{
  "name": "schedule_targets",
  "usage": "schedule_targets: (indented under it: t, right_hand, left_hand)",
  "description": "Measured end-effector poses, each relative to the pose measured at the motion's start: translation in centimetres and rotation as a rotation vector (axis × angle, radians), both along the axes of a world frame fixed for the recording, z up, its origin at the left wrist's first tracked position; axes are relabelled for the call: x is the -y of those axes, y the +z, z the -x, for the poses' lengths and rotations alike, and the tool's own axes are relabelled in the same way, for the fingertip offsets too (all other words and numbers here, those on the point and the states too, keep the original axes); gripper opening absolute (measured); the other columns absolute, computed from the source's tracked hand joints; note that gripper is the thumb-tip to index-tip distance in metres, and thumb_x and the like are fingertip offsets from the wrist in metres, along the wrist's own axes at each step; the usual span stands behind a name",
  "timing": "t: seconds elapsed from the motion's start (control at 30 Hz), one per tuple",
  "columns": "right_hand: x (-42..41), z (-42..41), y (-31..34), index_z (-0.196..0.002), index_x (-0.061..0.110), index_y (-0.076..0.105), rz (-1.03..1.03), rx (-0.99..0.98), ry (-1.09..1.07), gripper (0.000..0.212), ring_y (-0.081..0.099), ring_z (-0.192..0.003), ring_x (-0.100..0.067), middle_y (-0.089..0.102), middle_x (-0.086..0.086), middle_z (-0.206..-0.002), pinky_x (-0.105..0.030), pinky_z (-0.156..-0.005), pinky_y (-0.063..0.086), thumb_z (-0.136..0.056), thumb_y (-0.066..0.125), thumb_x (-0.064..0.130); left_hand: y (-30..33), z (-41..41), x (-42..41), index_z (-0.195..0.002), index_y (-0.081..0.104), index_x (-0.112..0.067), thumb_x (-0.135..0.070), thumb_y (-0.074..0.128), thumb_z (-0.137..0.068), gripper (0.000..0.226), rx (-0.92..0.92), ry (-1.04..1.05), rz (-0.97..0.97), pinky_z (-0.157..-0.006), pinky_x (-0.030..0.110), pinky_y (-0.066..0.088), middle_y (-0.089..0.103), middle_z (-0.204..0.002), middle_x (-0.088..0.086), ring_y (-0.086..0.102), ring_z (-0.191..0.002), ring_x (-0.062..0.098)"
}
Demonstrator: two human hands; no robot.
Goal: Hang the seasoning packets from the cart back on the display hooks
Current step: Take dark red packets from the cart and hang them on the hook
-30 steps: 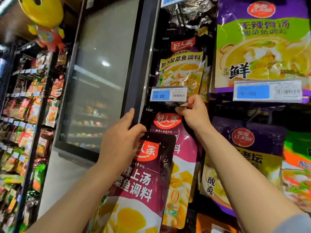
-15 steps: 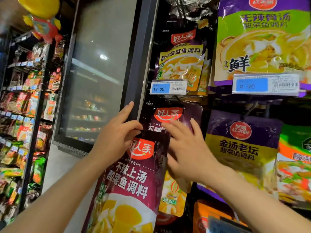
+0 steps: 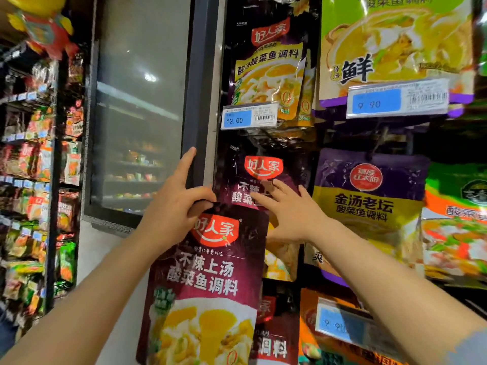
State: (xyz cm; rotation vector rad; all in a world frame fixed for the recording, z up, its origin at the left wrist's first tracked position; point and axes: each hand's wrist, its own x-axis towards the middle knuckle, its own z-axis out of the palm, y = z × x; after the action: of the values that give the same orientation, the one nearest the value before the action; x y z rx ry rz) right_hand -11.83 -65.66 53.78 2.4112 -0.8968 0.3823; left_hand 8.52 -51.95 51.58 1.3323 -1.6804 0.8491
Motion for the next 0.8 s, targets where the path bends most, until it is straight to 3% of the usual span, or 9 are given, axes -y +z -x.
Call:
schedule_targets:
  t: [0.17,0.27,0.3,0.4,0.47,0.53,0.63,0.7,0.8]
  right_hand:
    - [0.8,-1.9,-1.4,-0.144,0.042,-0.009,0.071,0.036,-0.023,0.077,-0.013,-0.144,-0.027,-0.016,-0.003,-0.156,-0.066,-0.109,0.000,-0.084,0.029,0.071]
    - [0.6,-3.1,-2.4,-0.144,0.042,0.025,0.288,-0.049,0.087,0.071,0.016,-0.143,-0.033,0.011,-0.004,-0.157,-0.072,-0.104,0.012,-0.080,0.048,0.062]
    - [0.9,-3.2,-2.6,-0.143,0.040,0.029,0.336,-0.114,0.110,0.069,0.016,-0.143,-0.031,0.012,-0.002,-0.157,-0.072,-0.104,0.013,-0.079,0.045,0.061]
    - [1.7,-2.3,-2.6,-0.146,0.042,0.006,0.194,-0.160,0.116,0.083,-0.015,-0.144,-0.022,-0.014,0.008,-0.156,-0.065,-0.108,-0.005,-0.069,-0.010,0.066]
    - [1.8,-2.0,-2.3,-0.141,0.048,-0.009,0.181,-0.192,0.096,0.082,-0.020,-0.143,-0.021,-0.018,0.010,-0.155,-0.063,-0.109,-0.007,-0.062,-0.018,0.070]
    - [1.8,-2.1,-2.1,-0.135,0.051,-0.018,0.148,-0.213,0.078,0.072,-0.016,-0.143,-0.022,-0.019,0.010,-0.155,-0.063,-0.109,-0.008,-0.068,-0.013,0.075]
    - [0.9,-1.9,-1.7,-0.144,0.048,-0.004,0.073,-0.216,0.058,0.065,-0.010,-0.144,-0.021,-0.014,0.011,-0.156,-0.061,-0.110,-0.006,-0.085,0.014,0.071]
    - [-0.3,-1.1,-0.8,-0.145,0.040,0.019,0.001,-0.069,0.159,0.057,0.004,-0.145,-0.018,0.003,0.007,-0.158,-0.054,-0.115,0.005,-0.092,0.033,0.057]
    - [-4.1,0.7,0.8,-0.123,0.028,0.057,-0.260,0.559,0.477,0.034,0.042,-0.127,-0.011,0.049,0.004,-0.137,-0.035,-0.107,0.033,-0.094,0.044,0.041]
  left_hand:
    - [-0.2,0.2,0.3,-0.083,0.069,-0.019,-0.009,0.070,-0.079,0.010,-0.028,0.018,0.001,-0.100,0.035,0.036,0.009,-0.156,0.010,0.024,-0.140,0.033]
    - [-0.1,0.0,0.1,-0.083,0.069,-0.021,-0.011,0.070,-0.079,0.010,-0.025,0.039,-0.023,-0.093,0.034,0.040,0.007,-0.156,0.007,0.036,-0.134,0.037]
    - [-0.1,-0.1,0.1,-0.083,0.068,-0.021,-0.011,0.070,-0.079,0.011,-0.015,0.044,-0.028,-0.090,0.033,0.041,0.007,-0.157,0.006,0.044,-0.127,0.040]
    - [-0.6,-0.6,0.1,-0.085,0.067,-0.026,-0.014,0.068,-0.080,0.013,-0.030,0.020,-0.041,-0.096,0.046,0.043,0.007,-0.158,0.002,0.039,-0.131,0.036]
    - [-1.5,-0.6,-0.1,-0.086,0.068,-0.023,-0.012,0.068,-0.081,0.012,-0.044,0.016,-0.019,-0.104,0.043,0.037,0.011,-0.157,0.002,0.024,-0.141,0.027]
    - [-2.3,-0.4,-0.5,-0.086,0.069,-0.019,-0.011,0.067,-0.080,0.010,-0.038,0.018,0.009,-0.105,0.037,0.032,0.017,-0.155,0.004,0.021,-0.141,0.025]
    - [-2.8,0.1,-2.0,-0.087,0.070,-0.017,-0.019,0.061,-0.082,0.010,-0.030,0.014,0.049,-0.098,0.036,0.036,0.026,-0.152,0.006,0.033,-0.136,0.030]
    - [-2.5,0.2,-3.3,-0.089,0.070,-0.019,-0.023,0.058,-0.085,0.013,-0.047,0.017,0.060,-0.093,0.037,0.042,0.034,-0.149,0.003,0.045,-0.126,0.027]
    - [-1.6,0.8,-4.8,-0.091,0.069,-0.020,-0.027,0.057,-0.089,0.014,-0.057,0.078,0.099,-0.077,0.036,0.051,0.054,-0.131,-0.004,0.058,-0.102,0.018]
